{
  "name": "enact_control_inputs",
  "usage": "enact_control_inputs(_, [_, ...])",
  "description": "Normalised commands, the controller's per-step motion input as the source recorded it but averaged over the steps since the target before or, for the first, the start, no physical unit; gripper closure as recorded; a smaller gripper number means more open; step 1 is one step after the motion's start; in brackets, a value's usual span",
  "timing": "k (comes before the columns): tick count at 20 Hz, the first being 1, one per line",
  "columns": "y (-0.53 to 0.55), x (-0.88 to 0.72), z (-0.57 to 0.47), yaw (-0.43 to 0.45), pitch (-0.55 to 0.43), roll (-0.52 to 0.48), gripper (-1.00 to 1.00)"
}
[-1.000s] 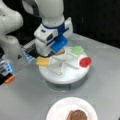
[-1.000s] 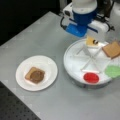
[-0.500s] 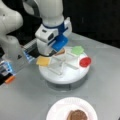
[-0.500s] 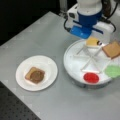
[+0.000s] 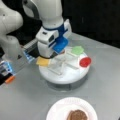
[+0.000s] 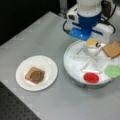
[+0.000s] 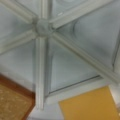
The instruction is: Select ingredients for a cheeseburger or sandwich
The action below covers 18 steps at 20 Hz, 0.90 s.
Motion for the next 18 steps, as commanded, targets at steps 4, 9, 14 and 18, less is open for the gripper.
enact_control_inputs(4, [0.21,-0.09,-0.22,-0.017,-0.201,0.114,-1.0])
enact_control_inputs(9, [0.15,-0.05,-0.22,-0.046,-0.188,0.101,-1.0])
enact_control_inputs(14, [0.08,-0.05,-0.19,-0.023,-0.171,0.099,-1.0])
enact_control_inputs(18, [0.06,-0.07,-0.21,-0.003,-0.174,0.067,-1.0])
